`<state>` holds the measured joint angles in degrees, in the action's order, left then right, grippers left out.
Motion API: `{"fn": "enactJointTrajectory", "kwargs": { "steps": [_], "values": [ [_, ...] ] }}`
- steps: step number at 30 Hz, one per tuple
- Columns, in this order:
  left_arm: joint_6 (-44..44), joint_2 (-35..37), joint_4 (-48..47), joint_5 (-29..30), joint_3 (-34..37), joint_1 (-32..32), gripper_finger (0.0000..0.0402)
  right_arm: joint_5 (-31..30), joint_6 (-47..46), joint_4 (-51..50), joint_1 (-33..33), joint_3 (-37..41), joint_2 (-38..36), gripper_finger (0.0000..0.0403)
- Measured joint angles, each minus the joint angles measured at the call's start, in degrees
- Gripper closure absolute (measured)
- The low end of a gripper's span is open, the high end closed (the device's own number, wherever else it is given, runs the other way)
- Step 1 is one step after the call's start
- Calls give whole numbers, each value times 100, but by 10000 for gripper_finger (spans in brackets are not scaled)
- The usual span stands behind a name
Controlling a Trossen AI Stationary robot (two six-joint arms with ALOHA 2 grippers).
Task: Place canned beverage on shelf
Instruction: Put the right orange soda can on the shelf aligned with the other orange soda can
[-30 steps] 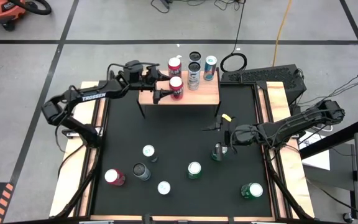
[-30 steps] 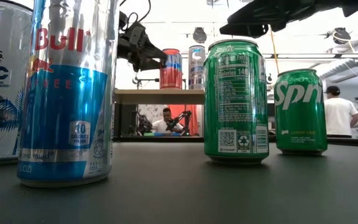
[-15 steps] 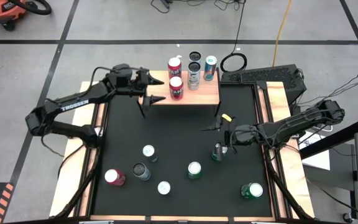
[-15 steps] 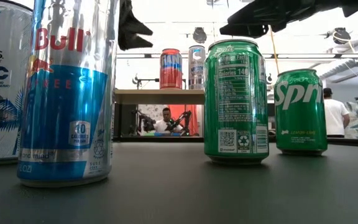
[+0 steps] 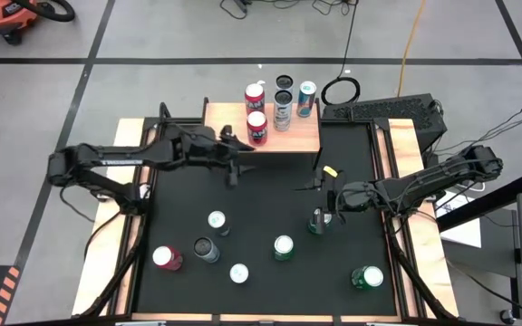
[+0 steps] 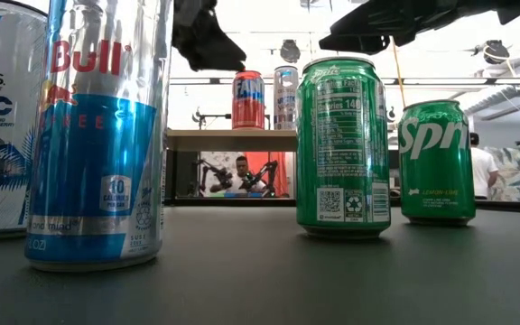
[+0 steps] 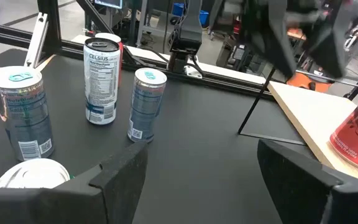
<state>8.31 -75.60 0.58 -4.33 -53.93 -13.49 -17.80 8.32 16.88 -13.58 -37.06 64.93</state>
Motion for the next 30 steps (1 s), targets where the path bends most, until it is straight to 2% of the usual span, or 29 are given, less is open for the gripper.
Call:
{"fn": "enactJointTrajectory", "kwargs": {
  "steps": [6, 15, 19, 30],
  "values": [
    [7, -619, 533, 96, 0, 12, 189, -5, -4, 0, 0, 0, 0, 122],
    [163, -1080, 897, 903, 0, 2, 238, -7, 9, 0, 0, -2, 1, 122],
    [262, -1092, 906, 1338, 0, -4, 248, -7, 32, 0, 0, -2, 0, 122],
    [311, -1092, 889, 1832, 0, -3, 252, -7, 53, 0, -1, 0, 0, 122]
  ]
}}
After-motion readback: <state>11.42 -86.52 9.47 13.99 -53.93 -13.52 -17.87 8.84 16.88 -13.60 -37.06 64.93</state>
